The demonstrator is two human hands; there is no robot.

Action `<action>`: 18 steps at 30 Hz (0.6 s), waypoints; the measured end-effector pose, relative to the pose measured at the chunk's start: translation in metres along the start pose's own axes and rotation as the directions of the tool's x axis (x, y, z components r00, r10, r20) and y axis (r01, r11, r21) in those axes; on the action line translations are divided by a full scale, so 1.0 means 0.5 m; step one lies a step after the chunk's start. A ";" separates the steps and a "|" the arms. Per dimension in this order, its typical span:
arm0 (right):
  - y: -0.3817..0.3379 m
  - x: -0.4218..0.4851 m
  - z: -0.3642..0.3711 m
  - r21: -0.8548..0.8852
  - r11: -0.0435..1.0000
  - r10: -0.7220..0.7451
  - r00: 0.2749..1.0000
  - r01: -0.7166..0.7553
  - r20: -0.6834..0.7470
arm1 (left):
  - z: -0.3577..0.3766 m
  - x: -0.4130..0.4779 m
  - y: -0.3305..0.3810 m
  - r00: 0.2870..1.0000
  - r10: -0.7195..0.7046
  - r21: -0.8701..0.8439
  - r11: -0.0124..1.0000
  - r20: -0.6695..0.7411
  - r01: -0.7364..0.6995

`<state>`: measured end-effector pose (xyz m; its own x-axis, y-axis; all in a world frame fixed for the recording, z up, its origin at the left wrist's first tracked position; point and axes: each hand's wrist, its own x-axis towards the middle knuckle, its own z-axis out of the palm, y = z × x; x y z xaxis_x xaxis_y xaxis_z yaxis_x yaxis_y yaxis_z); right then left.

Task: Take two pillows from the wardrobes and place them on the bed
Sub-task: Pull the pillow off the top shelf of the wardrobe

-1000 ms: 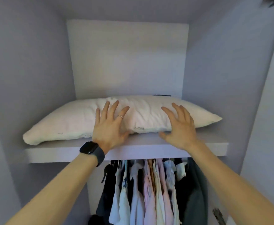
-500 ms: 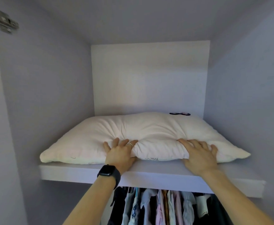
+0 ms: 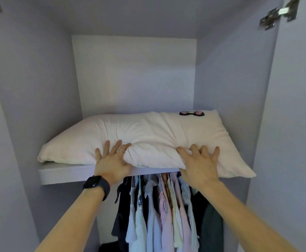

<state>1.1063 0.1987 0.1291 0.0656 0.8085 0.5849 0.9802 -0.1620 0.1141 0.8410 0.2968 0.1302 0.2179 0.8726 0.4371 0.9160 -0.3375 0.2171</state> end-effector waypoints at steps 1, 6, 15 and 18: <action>-0.014 -0.022 -0.009 -0.002 1.000 0.009 1.000 -0.009 0.030 | -0.007 -0.014 -0.005 1.000 0.003 -0.049 0.999 0.026 -0.002; -0.081 -0.139 -0.047 0.033 0.996 0.085 0.995 -0.087 0.060 | -0.037 -0.098 -0.004 1.000 -0.007 -0.342 0.940 0.030 0.017; -0.240 -0.319 -0.044 0.087 0.989 0.133 0.980 -0.121 -0.145 | -0.027 -0.197 0.087 0.848 -0.502 -0.831 0.391 0.167 0.396; -0.261 -0.336 -0.039 0.097 0.993 0.077 0.989 -0.064 -0.127 | -0.016 -0.205 0.084 0.848 -0.494 -0.895 0.265 0.193 0.358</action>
<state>0.9636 0.0729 0.0318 0.1161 0.7152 0.6892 0.9874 -0.1584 -0.0020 0.8546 0.1906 0.1014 -0.2033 0.9745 0.0950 0.0194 -0.0930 0.9955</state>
